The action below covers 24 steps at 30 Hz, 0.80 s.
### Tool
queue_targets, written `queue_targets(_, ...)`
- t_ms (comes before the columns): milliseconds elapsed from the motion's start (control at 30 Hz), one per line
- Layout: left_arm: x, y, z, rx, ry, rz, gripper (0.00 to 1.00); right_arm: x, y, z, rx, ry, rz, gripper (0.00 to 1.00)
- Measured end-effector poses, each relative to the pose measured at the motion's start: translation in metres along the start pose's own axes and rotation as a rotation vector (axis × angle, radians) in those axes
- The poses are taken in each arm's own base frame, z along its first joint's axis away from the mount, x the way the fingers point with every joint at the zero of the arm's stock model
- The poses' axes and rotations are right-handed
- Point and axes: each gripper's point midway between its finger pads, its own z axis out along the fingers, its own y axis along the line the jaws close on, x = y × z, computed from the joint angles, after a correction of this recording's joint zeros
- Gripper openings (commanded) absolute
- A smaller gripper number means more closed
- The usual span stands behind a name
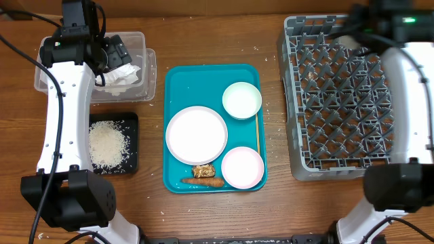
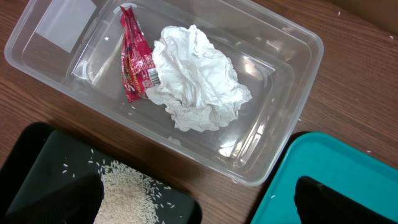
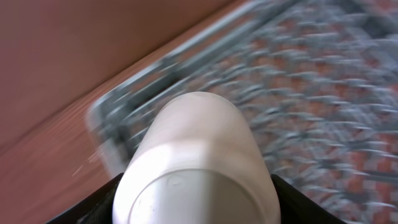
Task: Sort waste into correct bins and load items into the dishwasher
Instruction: 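Carry the cup right and place it upside down in the dish rack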
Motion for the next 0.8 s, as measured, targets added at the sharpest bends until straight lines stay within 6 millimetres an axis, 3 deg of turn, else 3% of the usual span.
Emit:
queue_targets(233,0.000,0.000,0.000,0.000,0.000,0.000,1.00,-0.042,-0.126,0.009,0.170,-0.041,0.218,0.65)
queue_targets(467,0.000,0.000,0.000,0.000,-0.001,0.000,1.00,-0.046,-0.227,0.000,0.308,-0.038,0.383,0.65)
queue_targets(633,0.000,0.000,0.000,0.000,-0.001,0.000,1.00,-0.039,-0.262,0.002,0.361,-0.008,0.439,0.66)
queue_targets(800,0.000,0.000,0.000,0.000,-0.001,0.000,1.00,-0.024,-0.271,0.032,0.373,0.072,0.448,0.70)
